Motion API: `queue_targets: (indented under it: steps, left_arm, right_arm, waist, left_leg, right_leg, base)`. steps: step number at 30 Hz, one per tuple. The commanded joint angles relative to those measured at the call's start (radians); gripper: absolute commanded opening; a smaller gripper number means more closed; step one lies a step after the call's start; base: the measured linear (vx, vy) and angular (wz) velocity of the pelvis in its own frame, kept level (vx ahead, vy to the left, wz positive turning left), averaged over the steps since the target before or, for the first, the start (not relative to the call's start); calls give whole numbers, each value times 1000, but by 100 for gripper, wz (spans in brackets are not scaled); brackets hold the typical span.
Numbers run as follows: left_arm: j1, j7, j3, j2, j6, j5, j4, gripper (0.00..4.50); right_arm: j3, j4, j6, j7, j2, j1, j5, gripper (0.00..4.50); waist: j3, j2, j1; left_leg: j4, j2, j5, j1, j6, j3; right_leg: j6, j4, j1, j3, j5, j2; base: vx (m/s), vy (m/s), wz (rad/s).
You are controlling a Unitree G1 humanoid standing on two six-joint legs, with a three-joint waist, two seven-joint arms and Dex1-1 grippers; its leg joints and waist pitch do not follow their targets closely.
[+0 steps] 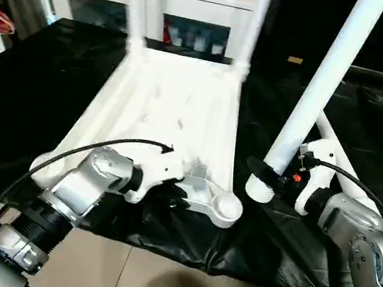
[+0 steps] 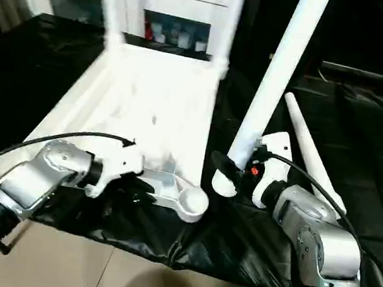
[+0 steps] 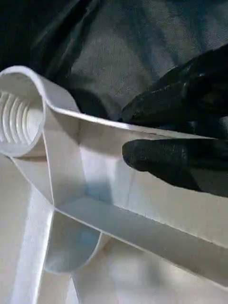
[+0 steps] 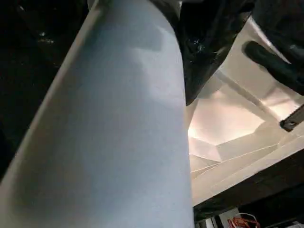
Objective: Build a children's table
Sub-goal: Rotate table base
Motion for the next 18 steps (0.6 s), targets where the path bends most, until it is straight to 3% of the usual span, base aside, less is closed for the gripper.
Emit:
queue_targets:
  steps: [1,6,7,9,13,18]
  left_arm:
    - [-2,88,45,-15,89,16,14,28]
    - [-17,131,64,-52,100,12,17,2]
    - [-22,143,62,-61,45,18,30,0]
    - [-21,137,63,-68,15,10,35,0]
    - [-11,112,66,-91,-185,-7,78,0]
    - [-15,123,56,-82,-264,12,121,0]
  right_arm:
    - [5,-17,-6,-6,4,-10,-1,191]
    - [10,-10,-11,-9,10,-15,-4,191]
    - [12,-4,-14,-8,11,-19,-6,191]
    - [14,-1,-15,-7,12,-21,-7,191]
    - [20,13,-18,0,8,-32,-14,191]
    - [20,22,-20,2,4,-43,-16,191]
  waist:
    - [-69,1,4]
    - [-68,-4,-6]
    - [-67,-13,-8]
    - [-68,-11,-7]
    - [-71,-11,1]
    - [-72,-12,15]
  left_leg:
    - [-71,6,-244,10,-24,-3]
    - [-70,4,-250,7,-15,-4]
    - [-70,2,-250,5,-10,-2]
    - [-69,4,-246,8,-9,-3]
    - [-68,7,-228,9,-1,-2]
    - [-68,9,-209,11,1,1]
  right_leg:
    - [-170,-84,55,31,-245,-44]
    - [-156,-91,56,29,-287,-44]
    - [-143,-96,56,28,-316,-42]
    - [-143,-95,53,30,-311,-42]
    - [-150,-92,51,31,-267,-43]
    - [-157,-85,51,33,-227,-46]
  base:
    - [0,0,0]
    - [0,0,0]
    - [0,0,0]
    - [0,0,0]
    - [0,0,0]
    - [0,0,0]
